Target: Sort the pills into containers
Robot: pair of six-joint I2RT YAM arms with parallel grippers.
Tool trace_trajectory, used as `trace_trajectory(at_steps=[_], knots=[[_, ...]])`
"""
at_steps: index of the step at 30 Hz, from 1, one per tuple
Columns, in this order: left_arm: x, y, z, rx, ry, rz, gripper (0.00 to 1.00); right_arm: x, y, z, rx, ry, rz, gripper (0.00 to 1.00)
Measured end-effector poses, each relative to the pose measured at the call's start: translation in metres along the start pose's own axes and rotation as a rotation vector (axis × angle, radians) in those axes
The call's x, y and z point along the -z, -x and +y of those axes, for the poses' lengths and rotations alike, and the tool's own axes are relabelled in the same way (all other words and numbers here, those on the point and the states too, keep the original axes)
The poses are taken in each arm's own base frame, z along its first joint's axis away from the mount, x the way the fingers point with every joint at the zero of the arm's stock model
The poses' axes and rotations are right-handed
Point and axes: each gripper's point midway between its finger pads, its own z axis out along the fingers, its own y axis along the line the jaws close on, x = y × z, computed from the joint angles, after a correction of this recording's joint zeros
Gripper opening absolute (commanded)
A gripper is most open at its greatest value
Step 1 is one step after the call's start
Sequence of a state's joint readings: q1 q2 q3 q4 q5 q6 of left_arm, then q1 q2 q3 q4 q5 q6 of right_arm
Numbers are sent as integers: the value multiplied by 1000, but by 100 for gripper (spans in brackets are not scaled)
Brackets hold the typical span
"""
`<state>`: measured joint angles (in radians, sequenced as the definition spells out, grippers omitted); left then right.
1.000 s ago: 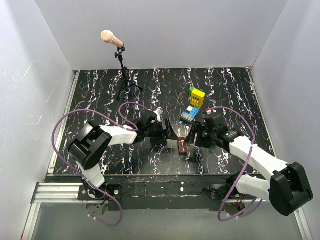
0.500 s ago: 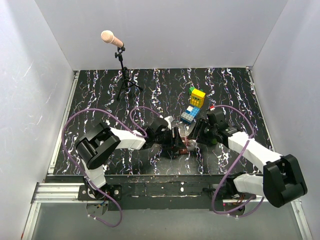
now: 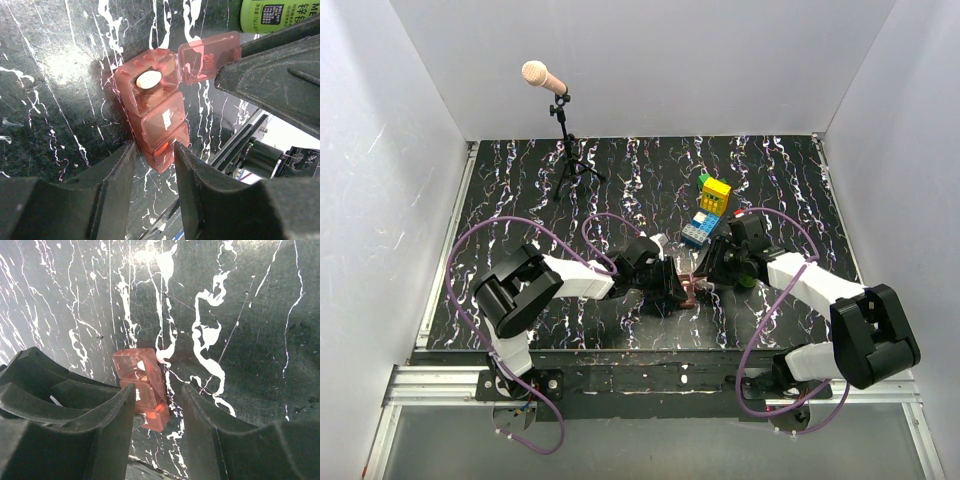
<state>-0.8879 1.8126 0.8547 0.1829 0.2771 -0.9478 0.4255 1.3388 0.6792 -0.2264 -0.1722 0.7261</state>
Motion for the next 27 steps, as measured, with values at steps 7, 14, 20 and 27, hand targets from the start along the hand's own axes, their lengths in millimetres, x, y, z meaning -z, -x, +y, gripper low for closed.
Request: trace_trajectory(at_steps=[7,14,20,27], knots=[[-4,1,1,-12,17,10,31,-2,5,6,8,26,-5,44],[-5,3,0,-25,19,14,30,-9,5,7,19,32,10,39],[-6,3,0,-33,25,21,29,-9,4,9,23,48,21,36],[-8,4,-2,-44,30,34,29,-3,6,17,31,75,12,33]])
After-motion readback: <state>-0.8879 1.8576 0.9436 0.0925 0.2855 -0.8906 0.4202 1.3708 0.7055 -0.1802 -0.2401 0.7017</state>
